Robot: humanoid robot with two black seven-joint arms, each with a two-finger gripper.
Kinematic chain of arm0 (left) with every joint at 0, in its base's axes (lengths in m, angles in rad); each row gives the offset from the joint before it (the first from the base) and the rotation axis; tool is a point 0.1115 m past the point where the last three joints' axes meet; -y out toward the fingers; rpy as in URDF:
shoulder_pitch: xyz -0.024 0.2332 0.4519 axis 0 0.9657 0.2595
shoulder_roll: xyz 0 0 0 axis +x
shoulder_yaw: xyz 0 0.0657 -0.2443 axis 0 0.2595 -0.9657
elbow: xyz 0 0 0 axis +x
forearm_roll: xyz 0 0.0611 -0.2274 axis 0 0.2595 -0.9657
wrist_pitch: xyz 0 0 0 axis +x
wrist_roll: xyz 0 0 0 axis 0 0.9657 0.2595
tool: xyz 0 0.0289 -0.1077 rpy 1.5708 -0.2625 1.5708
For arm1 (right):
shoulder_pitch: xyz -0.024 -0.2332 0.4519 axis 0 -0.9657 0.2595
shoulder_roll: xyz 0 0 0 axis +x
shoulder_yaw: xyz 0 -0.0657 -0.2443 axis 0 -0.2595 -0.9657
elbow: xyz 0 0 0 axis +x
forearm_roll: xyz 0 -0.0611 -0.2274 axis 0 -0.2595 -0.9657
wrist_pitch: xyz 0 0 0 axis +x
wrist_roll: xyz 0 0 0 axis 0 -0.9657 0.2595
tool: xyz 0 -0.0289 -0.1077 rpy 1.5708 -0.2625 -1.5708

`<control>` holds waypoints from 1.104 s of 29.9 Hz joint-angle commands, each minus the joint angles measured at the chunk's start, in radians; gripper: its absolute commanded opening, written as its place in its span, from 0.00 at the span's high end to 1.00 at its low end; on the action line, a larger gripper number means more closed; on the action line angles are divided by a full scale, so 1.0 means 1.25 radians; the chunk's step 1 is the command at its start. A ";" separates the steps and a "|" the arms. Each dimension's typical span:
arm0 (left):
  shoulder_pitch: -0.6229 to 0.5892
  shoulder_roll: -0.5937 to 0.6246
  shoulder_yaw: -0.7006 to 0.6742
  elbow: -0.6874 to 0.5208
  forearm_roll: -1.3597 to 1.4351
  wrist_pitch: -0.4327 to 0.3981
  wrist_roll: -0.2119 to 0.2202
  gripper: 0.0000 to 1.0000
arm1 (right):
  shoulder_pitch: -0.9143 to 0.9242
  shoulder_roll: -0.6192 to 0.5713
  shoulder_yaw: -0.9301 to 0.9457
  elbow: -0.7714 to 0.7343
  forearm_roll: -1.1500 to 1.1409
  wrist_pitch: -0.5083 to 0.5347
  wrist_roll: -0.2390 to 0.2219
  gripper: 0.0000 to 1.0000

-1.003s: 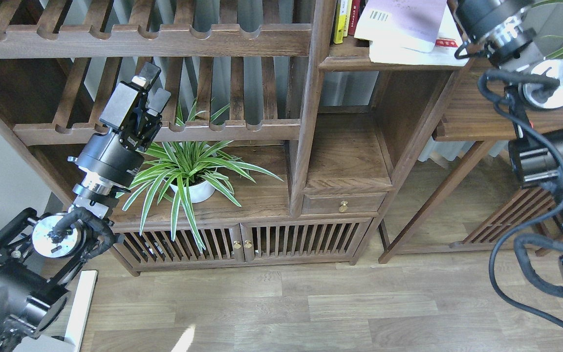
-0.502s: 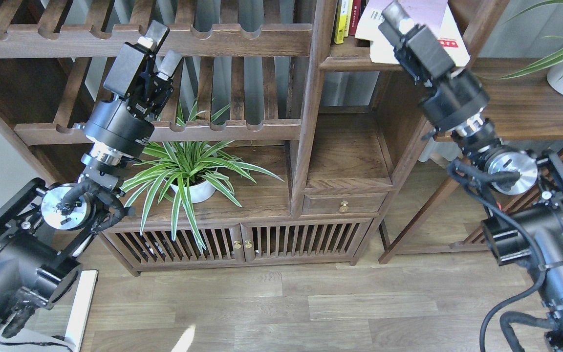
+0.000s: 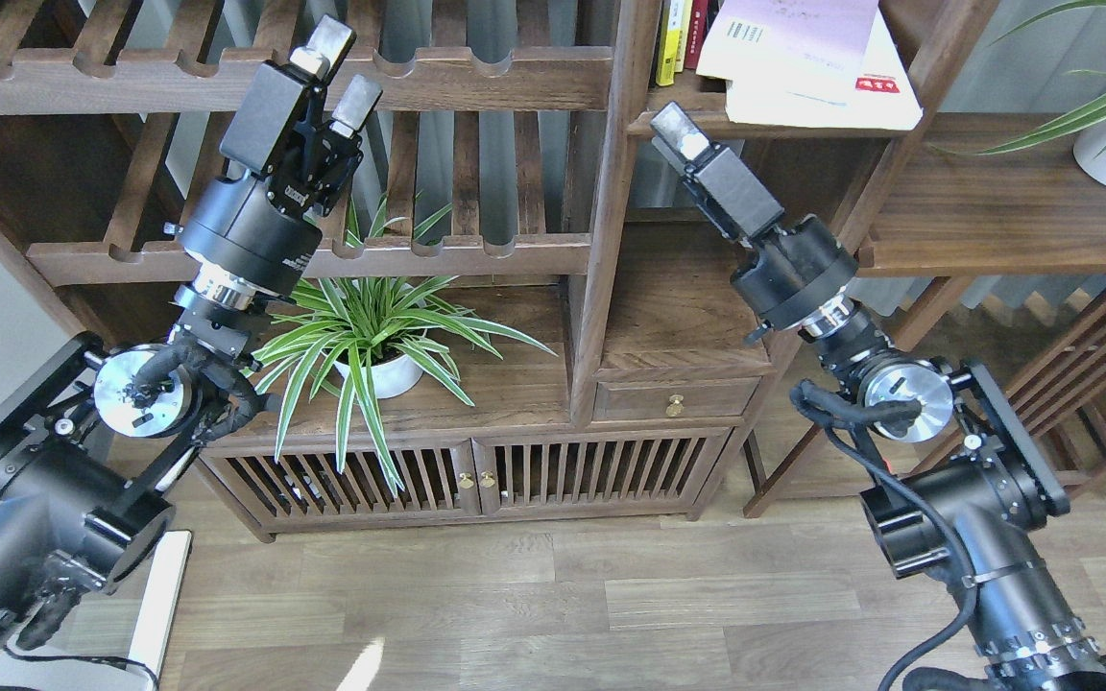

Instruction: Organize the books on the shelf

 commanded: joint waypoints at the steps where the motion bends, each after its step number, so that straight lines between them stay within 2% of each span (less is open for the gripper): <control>1: -0.001 -0.003 0.013 0.001 0.004 0.000 0.001 0.02 | 0.001 0.021 0.000 0.000 -0.018 0.000 0.000 0.16; 14: 0.010 -0.072 0.026 0.011 0.100 0.000 0.001 0.02 | 0.002 0.028 0.004 -0.003 -0.025 0.000 0.000 0.16; 33: 0.023 -0.078 0.060 0.012 0.105 0.000 0.001 0.02 | 0.026 0.029 0.005 -0.006 -0.025 0.000 0.000 0.16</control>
